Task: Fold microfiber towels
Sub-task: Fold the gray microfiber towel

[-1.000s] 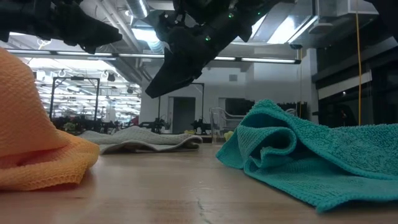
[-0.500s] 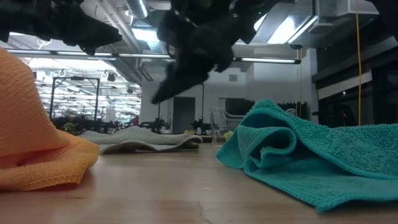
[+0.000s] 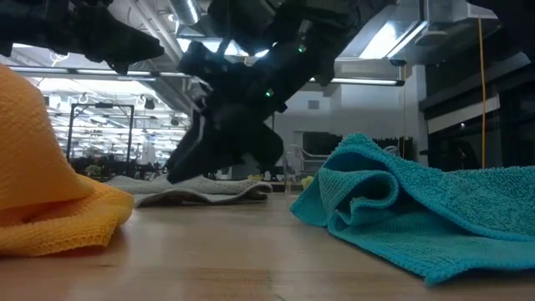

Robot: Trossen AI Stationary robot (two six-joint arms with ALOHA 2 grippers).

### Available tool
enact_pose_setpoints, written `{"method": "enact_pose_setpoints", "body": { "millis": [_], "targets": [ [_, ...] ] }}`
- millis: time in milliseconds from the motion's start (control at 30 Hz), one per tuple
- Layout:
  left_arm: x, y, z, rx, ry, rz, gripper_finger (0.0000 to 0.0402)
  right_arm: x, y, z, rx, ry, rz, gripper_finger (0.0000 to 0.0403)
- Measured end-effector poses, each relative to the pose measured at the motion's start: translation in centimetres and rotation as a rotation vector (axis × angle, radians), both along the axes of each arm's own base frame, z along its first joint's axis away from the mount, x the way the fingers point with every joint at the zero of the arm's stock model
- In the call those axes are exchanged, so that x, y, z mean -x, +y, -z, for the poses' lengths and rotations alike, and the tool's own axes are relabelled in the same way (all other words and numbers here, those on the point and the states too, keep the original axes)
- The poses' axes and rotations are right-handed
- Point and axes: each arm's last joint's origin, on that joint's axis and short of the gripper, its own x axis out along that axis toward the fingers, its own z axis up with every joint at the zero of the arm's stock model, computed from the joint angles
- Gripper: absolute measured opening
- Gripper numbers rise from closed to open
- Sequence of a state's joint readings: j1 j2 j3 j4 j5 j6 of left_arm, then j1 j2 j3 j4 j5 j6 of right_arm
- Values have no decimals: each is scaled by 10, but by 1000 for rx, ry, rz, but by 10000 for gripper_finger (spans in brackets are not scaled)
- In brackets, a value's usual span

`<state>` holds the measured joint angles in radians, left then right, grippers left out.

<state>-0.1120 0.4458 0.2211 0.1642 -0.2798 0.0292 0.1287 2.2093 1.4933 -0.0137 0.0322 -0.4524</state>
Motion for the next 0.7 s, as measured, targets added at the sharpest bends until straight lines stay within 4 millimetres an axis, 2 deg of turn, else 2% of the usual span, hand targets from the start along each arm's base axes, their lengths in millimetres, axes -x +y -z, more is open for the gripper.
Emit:
{"method": "enact_pose_setpoints", "body": {
  "millis": [300,433,600,700],
  "targets": [
    [0,0,0,0,-1,0,115,-3,1,11,36,-12,-40,205],
    [0,0,0,-1,-1,0,115,-6,-5,13,40,-26,-26,205],
    [0,0,0,-5,-1,0,115,-21,-10,14,59,-27,-22,205],
    [0,0,0,-5,-1,0,115,-30,-8,22,86,29,-46,205]
  ]
}}
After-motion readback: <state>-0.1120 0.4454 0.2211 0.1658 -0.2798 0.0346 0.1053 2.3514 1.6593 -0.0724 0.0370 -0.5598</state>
